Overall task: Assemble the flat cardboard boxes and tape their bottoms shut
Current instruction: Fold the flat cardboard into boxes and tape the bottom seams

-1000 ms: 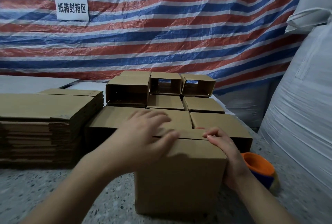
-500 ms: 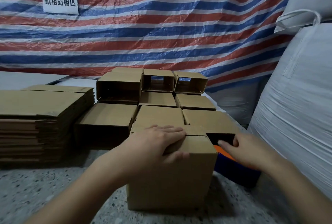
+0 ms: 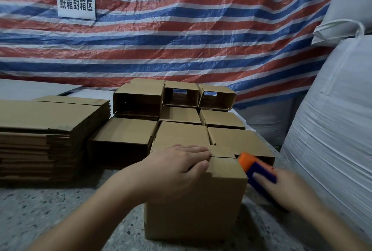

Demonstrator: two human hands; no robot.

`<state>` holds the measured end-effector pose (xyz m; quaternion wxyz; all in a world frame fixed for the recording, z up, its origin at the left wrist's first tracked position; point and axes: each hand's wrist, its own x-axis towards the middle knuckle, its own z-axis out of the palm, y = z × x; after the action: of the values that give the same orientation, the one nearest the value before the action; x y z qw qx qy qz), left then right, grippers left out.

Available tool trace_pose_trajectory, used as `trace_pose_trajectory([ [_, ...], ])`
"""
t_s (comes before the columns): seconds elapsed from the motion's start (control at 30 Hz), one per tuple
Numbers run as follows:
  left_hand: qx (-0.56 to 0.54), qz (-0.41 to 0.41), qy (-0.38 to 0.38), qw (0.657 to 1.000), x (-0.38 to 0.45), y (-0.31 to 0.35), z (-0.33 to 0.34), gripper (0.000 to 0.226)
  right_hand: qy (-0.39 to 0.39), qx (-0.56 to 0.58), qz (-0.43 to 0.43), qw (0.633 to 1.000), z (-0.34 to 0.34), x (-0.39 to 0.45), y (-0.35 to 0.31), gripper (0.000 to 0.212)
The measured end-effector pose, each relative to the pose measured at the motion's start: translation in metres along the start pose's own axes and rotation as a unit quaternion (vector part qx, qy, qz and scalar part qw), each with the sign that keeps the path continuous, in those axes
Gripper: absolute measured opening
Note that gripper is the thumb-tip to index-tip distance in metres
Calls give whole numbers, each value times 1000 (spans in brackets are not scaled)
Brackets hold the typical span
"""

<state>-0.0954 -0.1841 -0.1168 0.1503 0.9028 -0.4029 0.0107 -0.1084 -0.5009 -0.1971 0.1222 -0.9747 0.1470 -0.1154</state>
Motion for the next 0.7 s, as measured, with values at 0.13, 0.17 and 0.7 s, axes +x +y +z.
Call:
trace_pose_trajectory([
  [0.13, -35, -19, -7, 999, -1, 0, -2, 48, 78, 258, -4, 963, -87, -3, -30, 69],
  [0.17, -52, -29, -12, 998, -2, 0, -3, 48, 75, 321, -12, 944, -107, -4, -40, 72],
  [0.7, -654, -151, 194, 715, -4, -16, -24, 64, -264, 361, -113, 887, -142, 25, -161, 80],
])
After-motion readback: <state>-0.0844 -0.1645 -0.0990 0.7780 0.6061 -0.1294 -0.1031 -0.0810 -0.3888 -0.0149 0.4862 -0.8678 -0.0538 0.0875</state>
